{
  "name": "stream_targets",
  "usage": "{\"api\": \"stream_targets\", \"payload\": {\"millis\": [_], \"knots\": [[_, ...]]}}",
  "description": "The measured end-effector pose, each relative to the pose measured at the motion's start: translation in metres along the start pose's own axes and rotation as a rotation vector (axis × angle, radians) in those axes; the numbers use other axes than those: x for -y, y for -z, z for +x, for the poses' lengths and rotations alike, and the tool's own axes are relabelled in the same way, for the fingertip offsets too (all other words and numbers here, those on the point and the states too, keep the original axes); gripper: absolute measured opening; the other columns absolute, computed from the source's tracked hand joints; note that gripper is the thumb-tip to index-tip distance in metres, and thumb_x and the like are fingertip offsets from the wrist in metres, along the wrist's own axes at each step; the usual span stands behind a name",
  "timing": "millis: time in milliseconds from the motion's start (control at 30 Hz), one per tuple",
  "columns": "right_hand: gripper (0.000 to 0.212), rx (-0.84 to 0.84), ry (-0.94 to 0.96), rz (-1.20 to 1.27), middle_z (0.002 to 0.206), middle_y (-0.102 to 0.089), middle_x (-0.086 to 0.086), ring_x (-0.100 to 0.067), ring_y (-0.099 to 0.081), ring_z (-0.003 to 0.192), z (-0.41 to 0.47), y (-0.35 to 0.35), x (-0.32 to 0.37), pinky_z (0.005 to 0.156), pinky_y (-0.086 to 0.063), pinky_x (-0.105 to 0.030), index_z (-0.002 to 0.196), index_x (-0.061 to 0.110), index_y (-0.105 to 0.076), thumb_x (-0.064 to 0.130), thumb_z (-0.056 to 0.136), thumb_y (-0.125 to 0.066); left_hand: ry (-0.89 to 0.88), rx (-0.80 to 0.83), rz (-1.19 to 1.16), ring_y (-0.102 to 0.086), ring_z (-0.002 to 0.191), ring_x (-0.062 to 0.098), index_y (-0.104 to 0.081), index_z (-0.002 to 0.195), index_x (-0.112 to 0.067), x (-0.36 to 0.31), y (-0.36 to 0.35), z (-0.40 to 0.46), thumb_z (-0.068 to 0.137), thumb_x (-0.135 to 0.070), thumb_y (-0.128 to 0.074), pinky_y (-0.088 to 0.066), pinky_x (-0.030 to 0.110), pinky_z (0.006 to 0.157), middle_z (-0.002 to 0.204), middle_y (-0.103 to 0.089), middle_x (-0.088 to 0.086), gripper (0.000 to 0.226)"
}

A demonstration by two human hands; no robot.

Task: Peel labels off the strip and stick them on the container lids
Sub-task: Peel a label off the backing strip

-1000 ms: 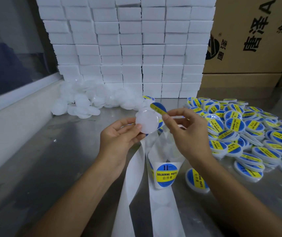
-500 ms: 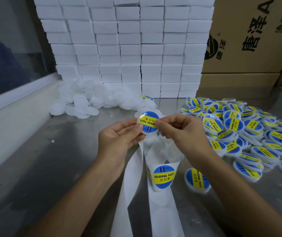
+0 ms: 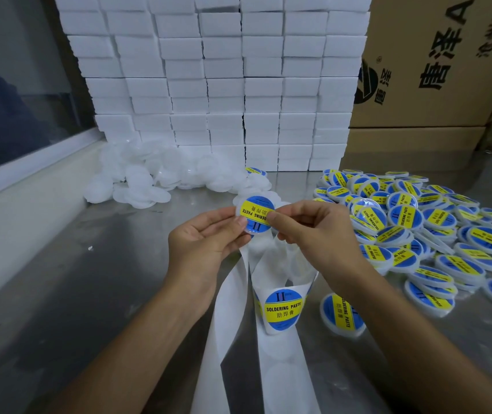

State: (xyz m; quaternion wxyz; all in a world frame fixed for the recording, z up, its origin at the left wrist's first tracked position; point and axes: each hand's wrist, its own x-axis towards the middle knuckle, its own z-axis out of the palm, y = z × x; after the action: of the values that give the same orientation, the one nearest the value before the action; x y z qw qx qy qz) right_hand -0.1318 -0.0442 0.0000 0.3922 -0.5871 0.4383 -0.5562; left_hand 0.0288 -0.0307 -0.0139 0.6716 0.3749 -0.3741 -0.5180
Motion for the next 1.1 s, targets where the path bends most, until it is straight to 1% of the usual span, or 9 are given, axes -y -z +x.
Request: {"api": "stream_targets", "payload": {"millis": [233,433,500,600,700,800,933,1033,1100], "knots": [[0.007,-0.029,0.016,-0.077,0.065,-0.072,-0.002,-0.004,-0.062,0.052,0.0004,-0.0001,-0.0017,0.053,-0.049,-0.013,0.078,0.009,-0.075,0.015,0.080,-0.078,-0.049,0.021,0.051,-0.073,0.071,0.020,-0.071,0.088,-0.008,0.0019,-0.0003,-0.0015,0.069,-0.004,-0.076,-0.057,0.023,0.064,0.080,-0.076,0.012,0.020],[0.010,-0.107,0.109,-0.197,0.068,-0.073,0.001,-0.012,-0.067,0.057,-0.0008,0.0009,-0.0013,0.057,-0.057,-0.022,0.081,0.015,-0.074,0.022,0.078,-0.081,-0.105,0.100,0.081,-0.072,0.071,0.022,-0.076,0.072,-0.021,0.0011,-0.0021,-0.0036,0.055,-0.010,-0.079,-0.059,0.027,0.067,0.075,-0.074,0.011,0.020],[0.019,-0.157,0.145,-0.283,0.070,-0.072,0.004,-0.011,-0.067,0.060,-0.0014,-0.0011,-0.0022,0.061,-0.057,-0.027,0.090,0.019,-0.072,0.028,0.077,-0.081,-0.096,0.112,0.073,-0.072,0.072,0.023,-0.075,0.076,-0.018,0.0017,-0.0015,-0.0027,0.058,-0.005,-0.079,-0.059,0.030,0.068,0.073,-0.072,0.009,0.022],[0.031,-0.203,0.188,-0.338,0.079,-0.068,0.007,-0.011,-0.065,0.064,-0.0029,-0.0018,-0.0020,0.063,-0.056,-0.030,0.101,0.027,-0.067,0.037,0.075,-0.081,-0.050,0.144,0.030,-0.073,0.079,0.025,-0.070,0.098,-0.009,0.0016,-0.0027,-0.0033,0.058,-0.008,-0.077,-0.059,0.031,0.072,0.079,-0.072,0.009,0.040],[0.038,-0.078,0.205,-0.310,0.093,-0.072,0.006,-0.015,-0.070,0.071,-0.0044,-0.0040,-0.0023,0.071,-0.058,-0.038,0.110,0.020,-0.071,0.036,0.076,-0.078,0.005,0.218,-0.056,-0.073,0.093,0.027,-0.067,0.110,-0.007,0.0017,-0.0059,-0.0051,0.068,-0.008,-0.069,-0.059,0.029,0.075,0.100,-0.074,0.013,0.042],[0.054,-0.011,0.159,-0.201,0.098,-0.072,0.003,-0.018,-0.071,0.073,-0.0038,-0.0061,-0.0038,0.072,-0.059,-0.035,0.116,0.017,-0.069,0.040,0.069,-0.080,0.026,0.274,-0.066,-0.070,0.102,0.028,-0.065,0.116,-0.007,0.0010,-0.0064,-0.0066,0.078,-0.011,-0.061,-0.058,0.030,0.081,0.110,-0.072,0.014,0.038],[0.038,-0.041,0.126,-0.073,0.087,-0.074,-0.009,-0.023,-0.071,0.075,0.0014,-0.0020,-0.0052,0.069,-0.059,-0.030,0.103,0.005,-0.069,0.020,0.071,-0.083,0.017,0.288,-0.036,-0.072,0.097,0.028,-0.067,0.110,-0.008,0.0002,-0.0050,-0.0067,0.081,-0.006,-0.058,-0.059,0.031,0.078,0.103,-0.074,0.014,0.031],[0.008,-0.077,0.173,-0.024,0.070,-0.071,-0.007,-0.009,-0.065,0.057,0.0027,0.0017,-0.0042,0.055,-0.051,-0.017,0.088,0.003,-0.070,0.007,0.083,-0.074,0.003,0.306,-0.012,-0.073,0.091,0.026,-0.070,0.103,-0.013,0.0029,-0.0068,-0.0077,0.076,-0.009,-0.060,-0.059,0.030,0.074,0.096,-0.076,0.012,0.029],[0.002,-0.109,0.206,-0.030,0.068,-0.071,-0.004,-0.007,-0.063,0.054,0.0028,0.0020,-0.0036,0.054,-0.049,-0.017,0.086,0.005,-0.071,0.007,0.085,-0.071,-0.013,0.311,-0.009,-0.073,0.092,0.026,-0.070,0.104,-0.013,0.0037,-0.0090,-0.0088,0.075,-0.011,-0.061,-0.059,0.030,0.073,0.098,-0.076,0.011,0.031]]}}
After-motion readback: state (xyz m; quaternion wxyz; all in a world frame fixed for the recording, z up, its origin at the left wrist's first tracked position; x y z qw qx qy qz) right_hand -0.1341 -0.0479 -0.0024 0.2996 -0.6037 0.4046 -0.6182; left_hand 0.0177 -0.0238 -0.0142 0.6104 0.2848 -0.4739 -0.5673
